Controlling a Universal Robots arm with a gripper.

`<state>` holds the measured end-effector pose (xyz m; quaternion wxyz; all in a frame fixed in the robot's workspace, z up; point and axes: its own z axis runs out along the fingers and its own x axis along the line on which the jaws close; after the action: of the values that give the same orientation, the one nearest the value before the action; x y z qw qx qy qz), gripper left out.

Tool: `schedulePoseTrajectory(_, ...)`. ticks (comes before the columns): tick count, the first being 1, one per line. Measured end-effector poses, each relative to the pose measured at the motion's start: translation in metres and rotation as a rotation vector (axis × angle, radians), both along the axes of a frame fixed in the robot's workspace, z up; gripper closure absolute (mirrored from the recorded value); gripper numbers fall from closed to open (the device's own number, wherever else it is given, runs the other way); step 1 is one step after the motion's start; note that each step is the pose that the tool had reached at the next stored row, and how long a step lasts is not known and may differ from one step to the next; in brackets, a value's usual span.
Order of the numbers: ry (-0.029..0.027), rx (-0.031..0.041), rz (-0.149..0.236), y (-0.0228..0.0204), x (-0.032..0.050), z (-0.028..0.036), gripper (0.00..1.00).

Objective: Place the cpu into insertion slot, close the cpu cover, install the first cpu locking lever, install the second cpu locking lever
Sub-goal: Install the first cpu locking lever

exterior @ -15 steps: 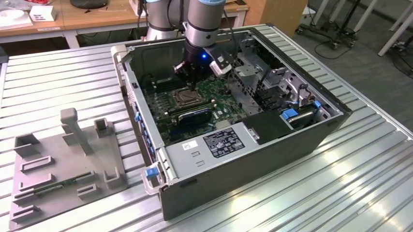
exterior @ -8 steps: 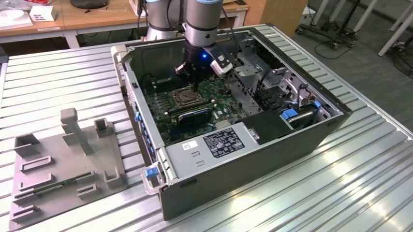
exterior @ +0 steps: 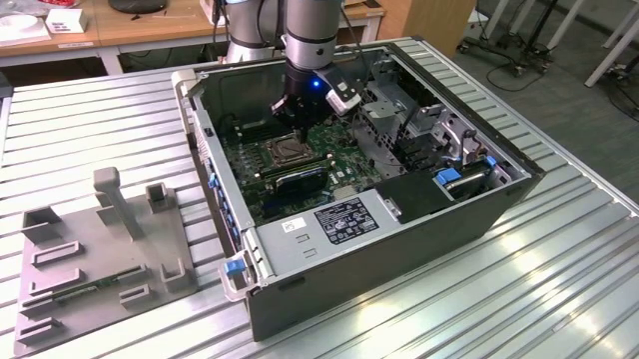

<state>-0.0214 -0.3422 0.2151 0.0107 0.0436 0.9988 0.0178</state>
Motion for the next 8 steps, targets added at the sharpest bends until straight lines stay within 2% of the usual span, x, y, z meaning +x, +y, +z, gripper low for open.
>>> schedulePoseTrajectory(2, 0.0000, -0.0066, 0.000, 0.0001, 0.0001, 0.0010, 0.89)
schedulePoseTrajectory(8, 0.0000, -0.0071, 0.000, 0.0001, -0.0003, 0.0010, 0.89)
